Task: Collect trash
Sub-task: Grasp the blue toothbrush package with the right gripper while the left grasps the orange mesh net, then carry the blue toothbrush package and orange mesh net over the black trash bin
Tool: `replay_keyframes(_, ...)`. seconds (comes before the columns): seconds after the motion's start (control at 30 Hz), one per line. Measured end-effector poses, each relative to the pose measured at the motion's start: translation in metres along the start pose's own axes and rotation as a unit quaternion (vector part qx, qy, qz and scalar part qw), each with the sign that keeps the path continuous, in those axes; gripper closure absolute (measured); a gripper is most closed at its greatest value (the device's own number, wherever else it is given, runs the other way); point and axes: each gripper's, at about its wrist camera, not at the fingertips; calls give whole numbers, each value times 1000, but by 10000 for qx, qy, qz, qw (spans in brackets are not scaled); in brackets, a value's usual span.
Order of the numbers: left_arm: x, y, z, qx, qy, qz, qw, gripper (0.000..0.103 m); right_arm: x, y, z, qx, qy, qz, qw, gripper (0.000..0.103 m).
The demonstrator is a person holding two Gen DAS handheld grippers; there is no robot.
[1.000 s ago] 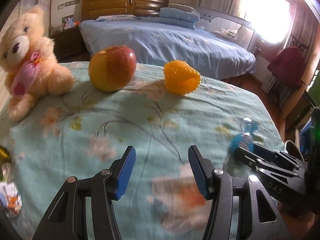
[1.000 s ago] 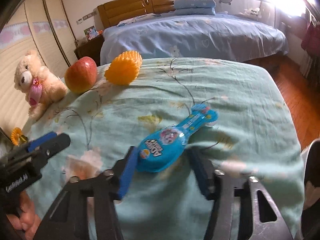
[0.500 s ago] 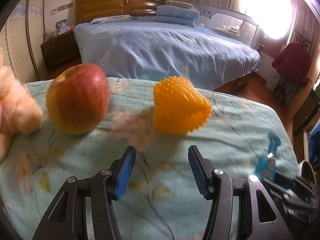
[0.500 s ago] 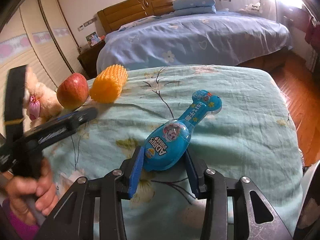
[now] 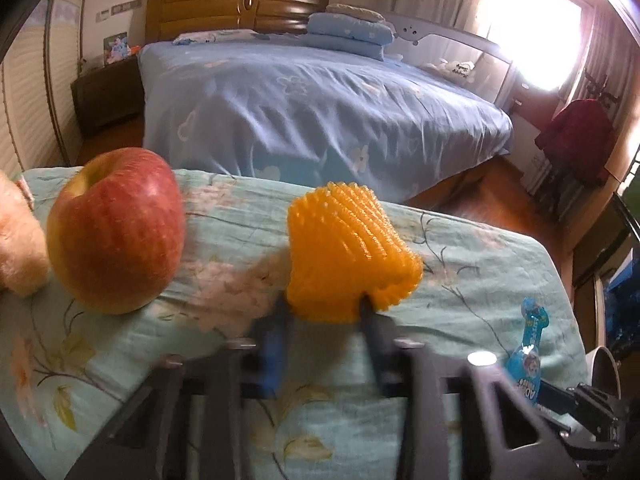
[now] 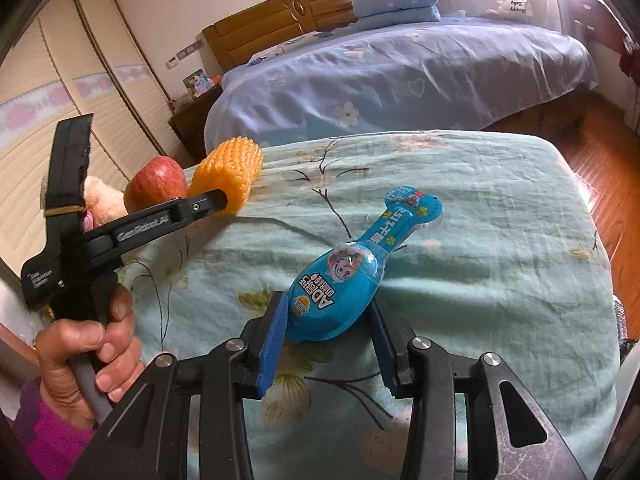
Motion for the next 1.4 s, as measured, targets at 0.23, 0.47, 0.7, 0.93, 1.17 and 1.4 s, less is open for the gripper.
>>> replay_keyframes(0.23, 7, 12, 2, 120, -43, -58, 9999, 94, 3, 2, 0, 1, -101, -96, 9999, 62)
replay_keyframes(0.47, 18, 73, 30, 167, 7, 212, 9996, 95, -2, 10, 4, -48, 68, -168, 9998, 64)
replay_keyframes(0.7, 24, 125, 59, 88, -26, 458, 9989, 95, -2, 45, 23, -58, 69, -101, 9999, 83)
replay_keyframes(0.93, 26, 161, 79, 10, -2, 603, 9982, 95, 2, 68, 36, -87, 15, 160, 9998, 78)
replay_keyframes(1.17, 26, 180, 85, 29, 71, 633, 9980, 95, 12, 60, 31, -22, -461, 240, 9986, 62)
replay_keyframes(1.4, 36, 181, 88, -8, 18, 710, 9975, 95, 17, 58, 30, 91, -625, 374, 9973, 75)
Point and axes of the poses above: each gripper's, at about its wrist camera, not at the fingertips, and y roughly against the way its jaws point, x to its right, z to its underside, and after that the axes turned 14 degrees about x, right-handed
